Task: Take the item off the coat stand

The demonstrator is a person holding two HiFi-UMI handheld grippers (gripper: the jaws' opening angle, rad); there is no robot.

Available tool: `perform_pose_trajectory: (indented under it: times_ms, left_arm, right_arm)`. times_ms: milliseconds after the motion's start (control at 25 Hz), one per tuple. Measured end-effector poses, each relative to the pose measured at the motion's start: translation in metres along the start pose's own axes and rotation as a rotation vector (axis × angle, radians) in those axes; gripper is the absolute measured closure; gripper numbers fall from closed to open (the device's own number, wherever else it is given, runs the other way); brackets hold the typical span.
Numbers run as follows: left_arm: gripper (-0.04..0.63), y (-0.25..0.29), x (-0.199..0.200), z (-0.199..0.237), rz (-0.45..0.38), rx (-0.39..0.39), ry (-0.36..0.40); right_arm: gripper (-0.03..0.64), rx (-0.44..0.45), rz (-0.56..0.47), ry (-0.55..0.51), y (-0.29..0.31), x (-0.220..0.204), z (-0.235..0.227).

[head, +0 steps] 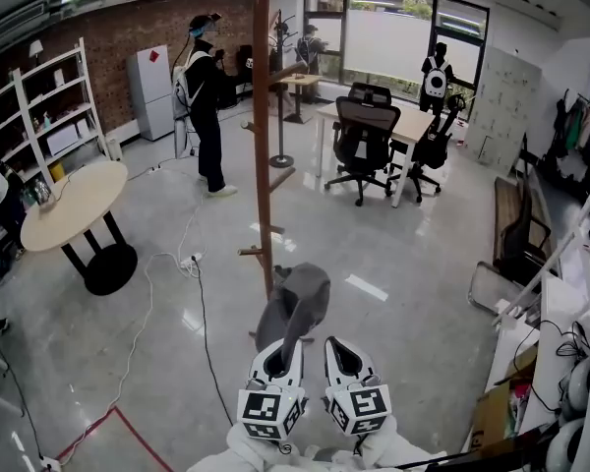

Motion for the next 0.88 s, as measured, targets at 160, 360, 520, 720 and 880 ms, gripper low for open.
perform_pose_trajectory:
  times_ms: [160,360,520,720,880]
  left_arm:
    - [0.578,0.0033,0.0047,0.0016,-0.014,0.019,0.009]
    - [0.578,0.0074,0.0078,0.0,-0.026,0.032,0.022]
    - [0.578,0.0093,0.0075,-0.0006,-0.019,0.032,0.023]
    - [0.578,0.0088,0.0073,0.0003,-0.019,0.034,0.025]
    - [0.578,0.01,0.0057,-0.0005,-0.018,0.031,0.027]
  right_arm:
    - [0.607,0.012,-0.016,-0.011,-0.0001,0.0042,-0.0019]
    - [0.607,0.017,-0.014,-0.012,-0.0011,0.0027,-0.0065]
    - [0.607,0.021,-0.017,-0.008,0.0012,0.0039,-0.0066]
    - [0.607,0.028,-0.02,-0.006,0.0044,0.0039,-0.0039]
    - [0.607,0.028,-0.015,-0.002,0.0052,0.0008,-0.0051]
Point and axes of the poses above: the fingertips, and each gripper's own axes: y forward along the fingers, z to its left, x out of its top, the point moved 7 cm from there along -y, backward along the fingers
